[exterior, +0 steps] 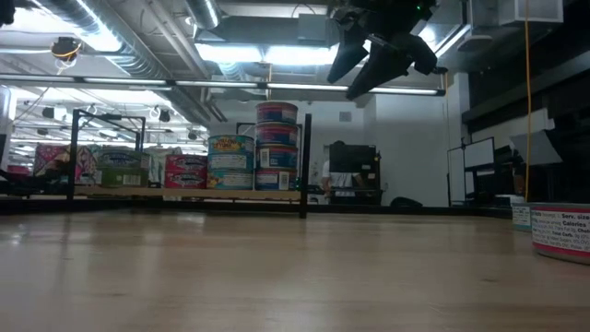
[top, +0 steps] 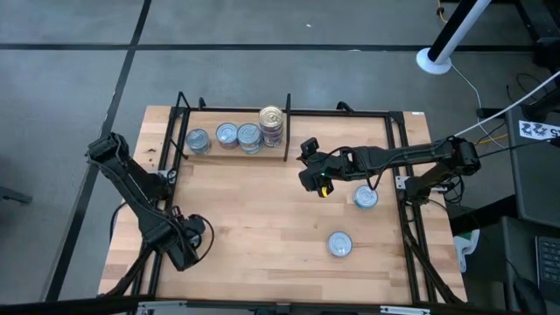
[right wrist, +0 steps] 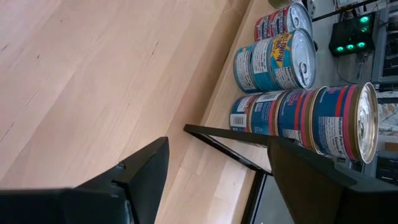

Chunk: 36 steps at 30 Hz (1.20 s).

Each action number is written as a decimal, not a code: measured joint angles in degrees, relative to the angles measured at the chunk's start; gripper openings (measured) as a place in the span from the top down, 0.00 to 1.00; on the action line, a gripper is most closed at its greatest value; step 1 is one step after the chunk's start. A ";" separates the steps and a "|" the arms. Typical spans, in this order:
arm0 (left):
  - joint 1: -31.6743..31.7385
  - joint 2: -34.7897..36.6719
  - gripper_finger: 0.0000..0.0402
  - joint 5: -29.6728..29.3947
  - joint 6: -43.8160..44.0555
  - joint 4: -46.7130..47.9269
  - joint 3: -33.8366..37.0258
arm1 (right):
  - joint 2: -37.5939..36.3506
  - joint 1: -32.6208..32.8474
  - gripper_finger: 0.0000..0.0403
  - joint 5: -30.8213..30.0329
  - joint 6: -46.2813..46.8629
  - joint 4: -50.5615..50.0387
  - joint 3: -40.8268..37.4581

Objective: Stack canned seafood by type on shelf
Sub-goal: Stack the blue pink tuna can on top of the blue pink tuna can on the shelf

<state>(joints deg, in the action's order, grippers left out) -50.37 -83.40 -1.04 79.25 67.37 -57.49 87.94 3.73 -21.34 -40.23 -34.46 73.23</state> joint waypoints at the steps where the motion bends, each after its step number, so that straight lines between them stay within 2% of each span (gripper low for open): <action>1: 0.00 -0.01 0.34 0.02 -0.06 -0.62 0.48 | 0.00 0.00 0.32 0.00 0.00 0.00 0.00; 5: 0.00 -0.01 0.34 0.02 -0.08 -4.32 2.78 | 0.00 0.01 0.32 -0.01 0.00 -0.04 0.00; 10: 0.16 -0.01 0.34 0.02 -0.10 -4.58 3.45 | 0.00 0.00 0.32 -0.02 -0.02 -0.16 0.00; 18: 2.17 0.01 0.52 0.15 -0.14 -4.72 3.45 | 0.00 0.00 0.32 -3.09 -0.50 -2.44 0.00; 25: 6.63 0.01 0.52 0.14 -1.60 -6.20 3.45 | -1.37 -1.19 0.32 -4.42 -0.75 -5.13 -0.04; 30: 13.48 0.12 0.52 -3.07 -8.94 -13.23 3.32 | -4.96 -5.09 0.32 -3.82 -0.74 -5.18 -0.04; 36: 23.37 -0.03 0.52 -7.23 -23.66 -23.28 3.45 | -10.53 -12.25 0.32 1.65 -0.63 -5.14 -0.04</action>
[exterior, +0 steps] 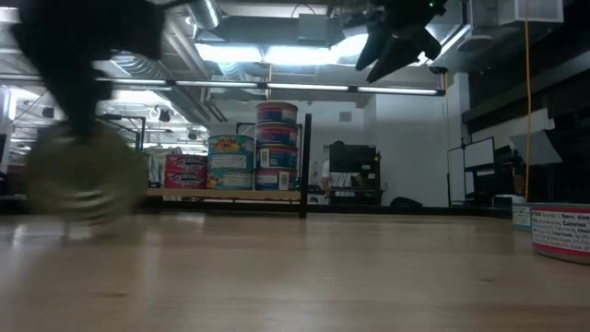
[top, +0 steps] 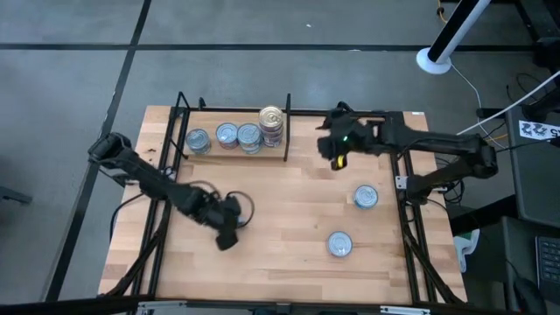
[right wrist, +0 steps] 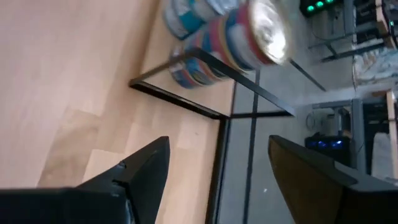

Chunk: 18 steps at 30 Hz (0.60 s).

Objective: Stack canned seafood by type on shelf
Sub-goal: Stack the blue pink tuna can on top of the blue pink tuna can on the shelf

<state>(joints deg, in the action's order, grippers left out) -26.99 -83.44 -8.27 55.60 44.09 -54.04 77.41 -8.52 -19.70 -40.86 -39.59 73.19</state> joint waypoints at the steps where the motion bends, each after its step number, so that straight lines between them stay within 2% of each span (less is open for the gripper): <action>1: 1.61 0.00 0.52 -0.88 -2.57 -2.21 0.00 | -0.85 -1.38 0.32 1.12 0.04 0.00 0.00; 6: 9.60 0.00 0.52 -5.67 -18.27 -13.69 -0.05 | -4.28 -8.88 0.32 7.46 0.34 0.07 0.00; 10: 14.96 -0.02 0.52 -12.35 -33.05 -19.40 -2.66 | -4.93 -15.04 0.32 13.67 2.04 0.11 0.00; 18: 20.60 -0.02 0.52 -29.01 -61.96 -21.29 -12.31 | -4.45 -24.26 0.32 29.47 9.00 0.04 0.00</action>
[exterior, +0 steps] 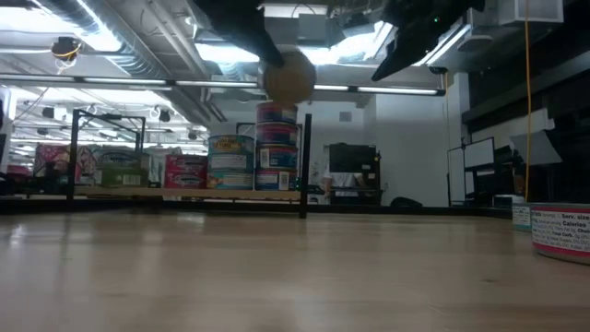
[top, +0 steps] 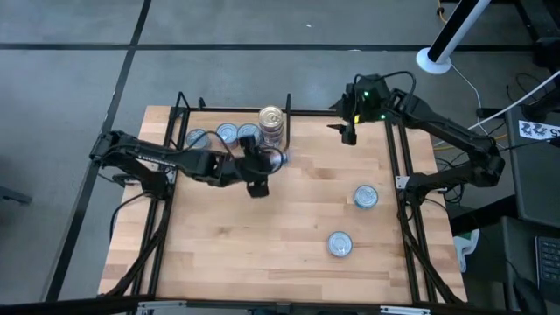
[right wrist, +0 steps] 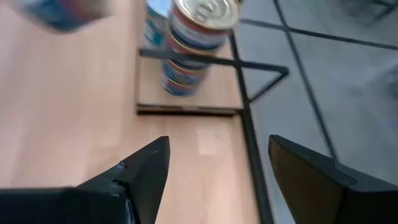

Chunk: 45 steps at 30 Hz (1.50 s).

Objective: Stack canned seafood by type on shelf
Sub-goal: Stack the blue pink tuna can on top of the blue pink tuna can on the shelf

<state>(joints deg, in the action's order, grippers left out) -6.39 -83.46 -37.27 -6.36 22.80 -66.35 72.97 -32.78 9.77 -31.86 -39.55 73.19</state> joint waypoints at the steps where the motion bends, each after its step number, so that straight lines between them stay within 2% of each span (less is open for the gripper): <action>1: 0.37 0.00 0.52 -2.77 -3.66 0.00 -0.95 | -0.02 -0.50 0.32 2.13 0.15 0.08 0.00; 4: 1.62 0.00 0.52 -11.68 -14.11 -0.10 -3.18 | -0.02 -1.16 0.32 7.56 0.16 0.18 0.00; 6: 2.76 0.04 0.52 -16.93 -19.61 -0.85 -3.71 | -0.02 -1.02 0.32 8.93 0.16 0.55 0.00; 9: 4.89 0.04 0.52 -20.63 -26.59 -3.63 -3.71 | -0.01 -0.95 0.32 9.25 0.17 1.38 0.00; 12: 7.16 0.04 0.52 -20.89 -31.76 -6.00 -3.71 | 0.28 -1.01 0.32 9.38 0.17 3.10 0.00; 16: 10.01 0.04 0.52 -20.64 -34.21 -6.26 -3.71 | 1.07 -1.00 0.32 9.49 0.18 5.40 0.00; 21: 12.69 -0.37 0.52 -11.68 -36.12 -6.36 -3.71 | 2.71 -0.96 0.32 10.43 0.13 9.75 0.00; 27: 15.22 -2.56 0.49 -12.82 -40.30 -7.05 -3.71 | 5.24 -0.96 0.32 10.41 0.13 12.96 0.00; 34: 17.29 -5.82 0.51 -12.30 -43.40 -8.71 -3.69 | 8.45 -0.96 0.32 10.41 0.04 14.32 0.00; 45: 16.97 -6.75 0.47 -12.72 -51.41 -8.55 -3.71 | 10.58 -0.96 0.32 10.85 -0.05 17.64 0.00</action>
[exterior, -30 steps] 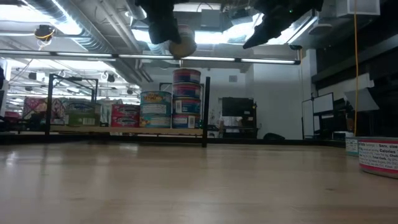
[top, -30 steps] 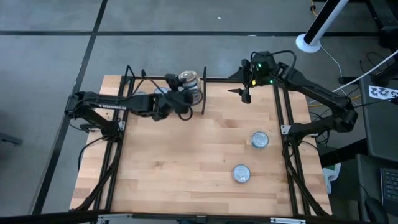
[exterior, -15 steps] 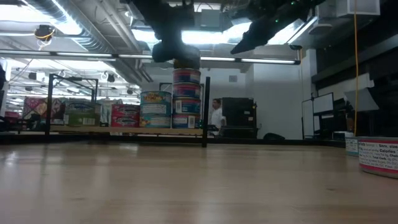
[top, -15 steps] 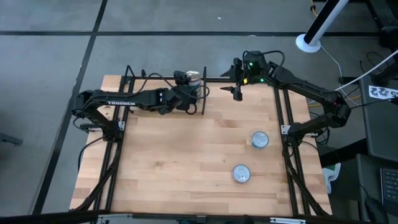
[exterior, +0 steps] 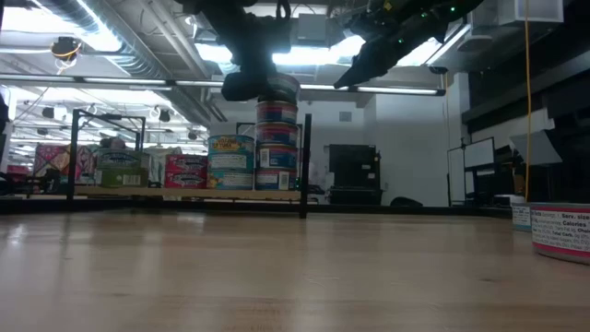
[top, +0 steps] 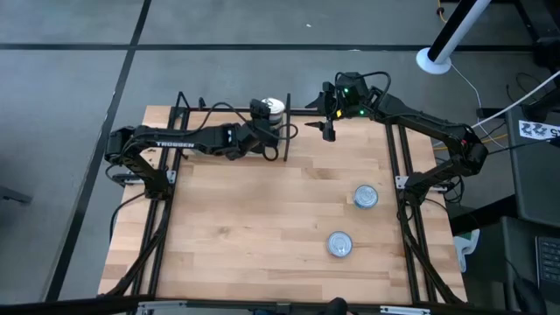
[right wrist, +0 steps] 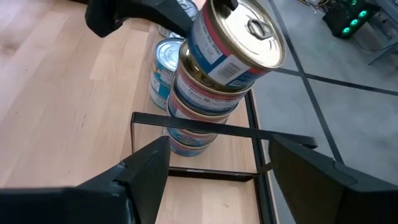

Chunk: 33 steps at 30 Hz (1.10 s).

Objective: Stack canned seafood by type on shelf
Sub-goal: Stack the blue pink tuna can on top of the blue pink tuna can on the shelf

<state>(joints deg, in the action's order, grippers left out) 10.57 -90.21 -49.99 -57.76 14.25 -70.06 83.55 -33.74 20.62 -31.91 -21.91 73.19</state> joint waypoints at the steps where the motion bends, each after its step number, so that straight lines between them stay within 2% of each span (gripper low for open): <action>1: -0.06 0.00 0.47 0.12 -0.46 0.05 0.00 | 0.00 0.00 0.32 0.00 -0.01 -0.02 0.00; 9: -0.07 -0.04 0.46 0.49 0.74 0.28 0.00 | 0.00 0.00 0.32 0.02 -0.01 -0.07 0.00; 20: -0.39 -0.04 0.32 -0.05 1.06 0.21 0.00 | 0.00 0.00 0.32 0.02 -0.02 -0.09 0.00; 33: -2.63 0.13 0.32 -0.69 2.69 0.21 0.02 | 0.00 0.00 0.32 0.01 -0.04 -0.55 0.00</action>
<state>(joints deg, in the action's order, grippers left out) 7.94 -90.08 -50.68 -55.08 14.46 -70.04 83.55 -33.74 20.63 -31.94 -22.46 73.19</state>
